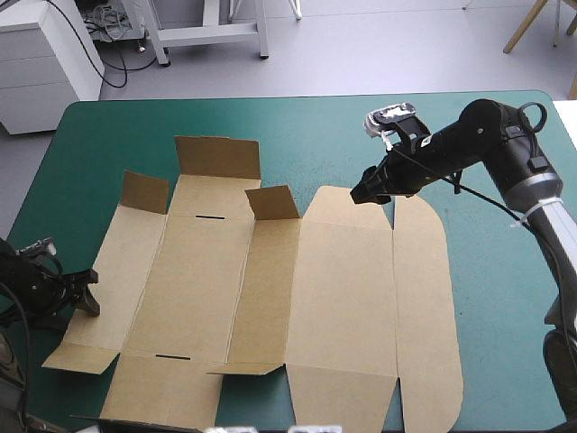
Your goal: Fold the box
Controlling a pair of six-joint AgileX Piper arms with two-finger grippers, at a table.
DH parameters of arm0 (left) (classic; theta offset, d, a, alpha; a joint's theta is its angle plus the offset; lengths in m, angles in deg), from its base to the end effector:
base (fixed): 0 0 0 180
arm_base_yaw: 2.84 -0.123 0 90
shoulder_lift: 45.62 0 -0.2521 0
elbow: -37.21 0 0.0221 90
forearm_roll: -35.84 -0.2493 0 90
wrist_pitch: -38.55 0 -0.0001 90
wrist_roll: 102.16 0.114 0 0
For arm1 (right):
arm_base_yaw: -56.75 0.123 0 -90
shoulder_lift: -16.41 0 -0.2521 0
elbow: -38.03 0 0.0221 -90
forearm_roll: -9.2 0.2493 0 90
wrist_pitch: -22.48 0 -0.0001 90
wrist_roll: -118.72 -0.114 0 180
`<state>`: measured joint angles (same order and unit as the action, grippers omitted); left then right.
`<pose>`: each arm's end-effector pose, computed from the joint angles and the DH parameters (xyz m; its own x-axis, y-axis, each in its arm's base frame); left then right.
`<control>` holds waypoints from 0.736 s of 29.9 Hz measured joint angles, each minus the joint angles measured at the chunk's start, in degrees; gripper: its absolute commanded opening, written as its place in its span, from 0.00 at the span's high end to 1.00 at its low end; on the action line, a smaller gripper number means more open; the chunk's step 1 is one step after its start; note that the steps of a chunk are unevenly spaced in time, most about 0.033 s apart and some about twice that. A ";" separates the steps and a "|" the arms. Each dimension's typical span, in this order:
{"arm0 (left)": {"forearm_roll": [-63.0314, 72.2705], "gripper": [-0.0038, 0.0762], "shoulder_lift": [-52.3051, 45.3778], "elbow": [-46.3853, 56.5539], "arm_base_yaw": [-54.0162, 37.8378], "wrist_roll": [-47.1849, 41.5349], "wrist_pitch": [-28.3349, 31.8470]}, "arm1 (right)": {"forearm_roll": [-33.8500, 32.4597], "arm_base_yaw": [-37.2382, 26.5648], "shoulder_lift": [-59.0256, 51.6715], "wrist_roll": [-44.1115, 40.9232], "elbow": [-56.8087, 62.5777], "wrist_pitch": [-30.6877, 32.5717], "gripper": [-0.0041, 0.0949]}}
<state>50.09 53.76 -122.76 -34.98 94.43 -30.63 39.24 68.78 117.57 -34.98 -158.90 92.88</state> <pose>0.2287 0.1127 0.1587 -0.9299 -0.3564 0.0911 -0.3678 0.8954 -0.2509 0.3232 0.1239 0.3287 -0.7258 -0.3929 -0.5646 -0.6149 0.7385 0.2765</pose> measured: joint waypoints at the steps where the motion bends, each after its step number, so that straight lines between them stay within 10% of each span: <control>1: 0.28 0.38 0.19 0.04 0.00 0.53 0.07 | 0.00 0.00 0.00 0.00 0.00 -0.05 0.44; 22: 11.77 0.44 0.25 0.34 3.79 6.32 0.68 | -0.07 0.00 0.00 0.37 0.00 -0.54 0.44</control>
<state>61.86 54.01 -122.43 -31.19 100.75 -29.96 39.17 68.78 117.57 -34.61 -158.90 92.34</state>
